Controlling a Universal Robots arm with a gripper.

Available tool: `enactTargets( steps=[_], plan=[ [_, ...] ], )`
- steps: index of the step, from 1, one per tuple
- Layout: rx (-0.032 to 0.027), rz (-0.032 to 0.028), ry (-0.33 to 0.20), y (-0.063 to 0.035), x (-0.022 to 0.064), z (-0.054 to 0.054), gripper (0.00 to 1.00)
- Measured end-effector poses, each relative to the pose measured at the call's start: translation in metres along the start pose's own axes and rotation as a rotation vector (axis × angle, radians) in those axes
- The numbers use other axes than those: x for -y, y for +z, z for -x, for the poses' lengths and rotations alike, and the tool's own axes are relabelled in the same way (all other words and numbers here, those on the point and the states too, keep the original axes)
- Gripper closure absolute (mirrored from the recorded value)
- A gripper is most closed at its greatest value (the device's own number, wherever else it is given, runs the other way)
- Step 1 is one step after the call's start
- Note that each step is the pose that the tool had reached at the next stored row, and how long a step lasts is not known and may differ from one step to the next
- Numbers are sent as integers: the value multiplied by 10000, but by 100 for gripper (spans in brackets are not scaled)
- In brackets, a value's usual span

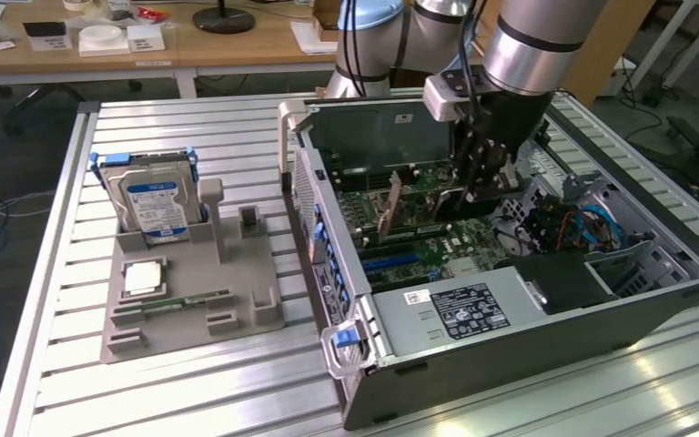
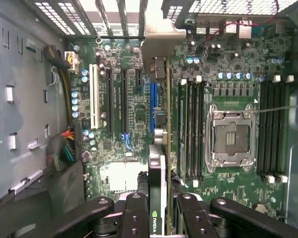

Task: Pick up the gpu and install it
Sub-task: 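Insert the gpu into the slot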

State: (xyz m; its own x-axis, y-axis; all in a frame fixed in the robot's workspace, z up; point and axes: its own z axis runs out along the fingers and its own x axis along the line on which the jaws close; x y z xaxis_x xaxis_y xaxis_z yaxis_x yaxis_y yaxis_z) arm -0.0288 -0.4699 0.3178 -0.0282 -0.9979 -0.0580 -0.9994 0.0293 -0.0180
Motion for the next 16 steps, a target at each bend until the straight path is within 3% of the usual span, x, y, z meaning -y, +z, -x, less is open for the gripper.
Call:
enactTargets(
  steps=[7, 16],
  plan=[
    [2, -7, -47, 54, -130, 2, 73],
    [0, -7, -47, 168, -212, 7, 73]
  ],
)
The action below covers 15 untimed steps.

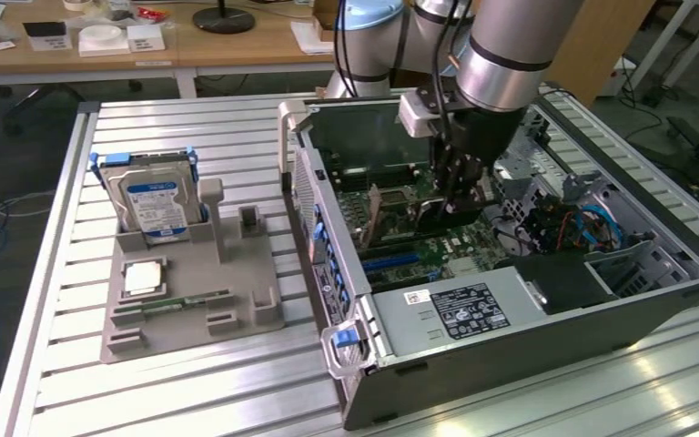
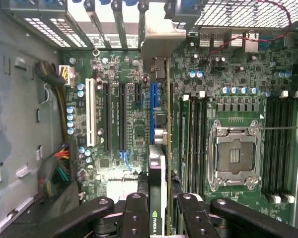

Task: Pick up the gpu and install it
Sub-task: 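Insert the gpu into the slot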

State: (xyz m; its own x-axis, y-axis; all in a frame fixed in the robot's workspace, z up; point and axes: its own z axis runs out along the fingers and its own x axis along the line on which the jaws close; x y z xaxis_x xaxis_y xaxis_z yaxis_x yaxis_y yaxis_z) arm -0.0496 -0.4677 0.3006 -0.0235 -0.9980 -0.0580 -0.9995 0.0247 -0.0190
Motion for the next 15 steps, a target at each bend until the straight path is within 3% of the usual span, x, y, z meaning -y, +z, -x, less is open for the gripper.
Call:
enactTargets(
  steps=[6, 15],
  plan=[
    [-1, 1, 0, 71, -81, 6, 73],
    [-5, 0, 0, 135, -117, 2, 73]
  ],
)
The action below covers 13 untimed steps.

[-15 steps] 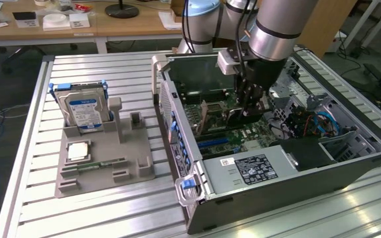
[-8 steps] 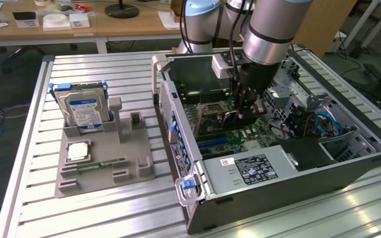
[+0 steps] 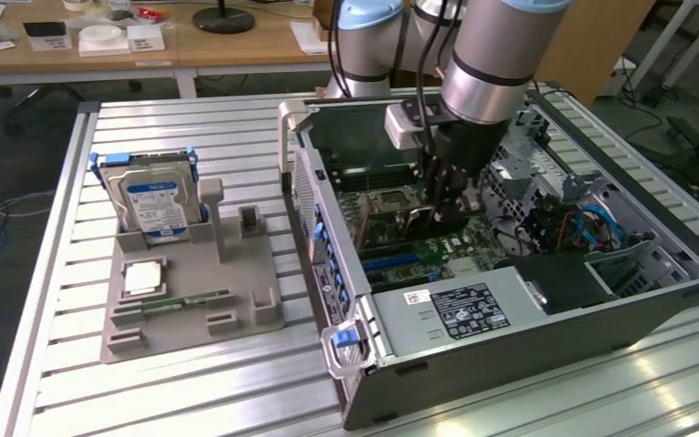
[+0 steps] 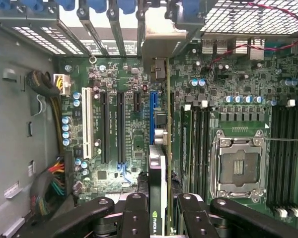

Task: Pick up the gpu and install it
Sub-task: 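Insert the gpu into the slot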

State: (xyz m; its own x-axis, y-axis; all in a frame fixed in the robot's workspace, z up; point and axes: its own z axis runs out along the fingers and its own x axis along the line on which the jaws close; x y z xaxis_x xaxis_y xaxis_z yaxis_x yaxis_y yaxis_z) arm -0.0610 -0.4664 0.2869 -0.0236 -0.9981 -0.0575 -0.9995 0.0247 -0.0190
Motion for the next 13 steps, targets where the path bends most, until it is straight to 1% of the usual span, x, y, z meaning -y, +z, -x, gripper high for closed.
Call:
enactTargets(
  steps=[3, 13],
  plan=[
    [-4, 1, -1, 10, -9, -5, 73],
    [-13, 1, -1, 98, -70, -12, 73]
  ],
)
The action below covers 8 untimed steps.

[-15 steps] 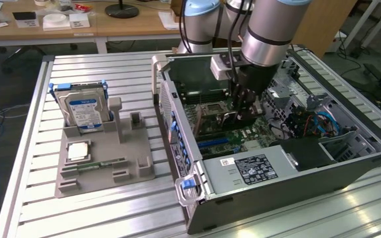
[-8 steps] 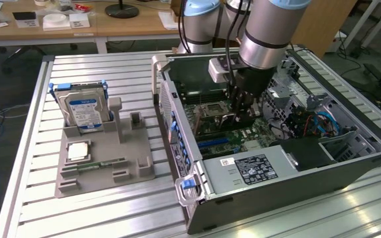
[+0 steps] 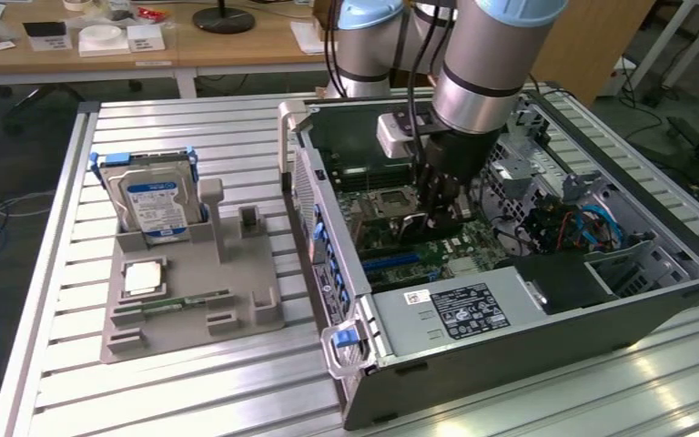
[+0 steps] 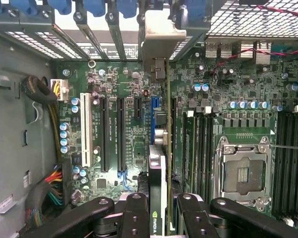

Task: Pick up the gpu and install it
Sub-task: 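Insert the gpu into the slot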

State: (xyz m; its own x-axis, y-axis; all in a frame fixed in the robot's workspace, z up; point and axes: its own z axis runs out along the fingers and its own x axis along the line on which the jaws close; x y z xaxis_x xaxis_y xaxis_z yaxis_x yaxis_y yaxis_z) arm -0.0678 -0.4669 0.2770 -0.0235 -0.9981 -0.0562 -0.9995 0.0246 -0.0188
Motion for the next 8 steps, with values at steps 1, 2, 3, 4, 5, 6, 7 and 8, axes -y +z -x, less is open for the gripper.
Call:
enactTargets(
  steps=[1, 2, 3, 4, 5, 6, 7, 8],
  plan=[
    [-4, -1, 0, 5, -5, 0, 73],
    [-8, 0, -1, 6, -8, -1, 73],
    [-7, -1, -2, 8, -10, -3, 73],
    [-8, -1, -2, 9, -13, -7, 73],
    [-8, -2, -1, 10, -15, -11, 73],
    [-8, -1, 0, 10, -18, -15, 73],
    [-9, -1, 0, 10, -20, -18, 73],
    [-9, -2, 0, 11, -22, -20, 73]
  ],
)
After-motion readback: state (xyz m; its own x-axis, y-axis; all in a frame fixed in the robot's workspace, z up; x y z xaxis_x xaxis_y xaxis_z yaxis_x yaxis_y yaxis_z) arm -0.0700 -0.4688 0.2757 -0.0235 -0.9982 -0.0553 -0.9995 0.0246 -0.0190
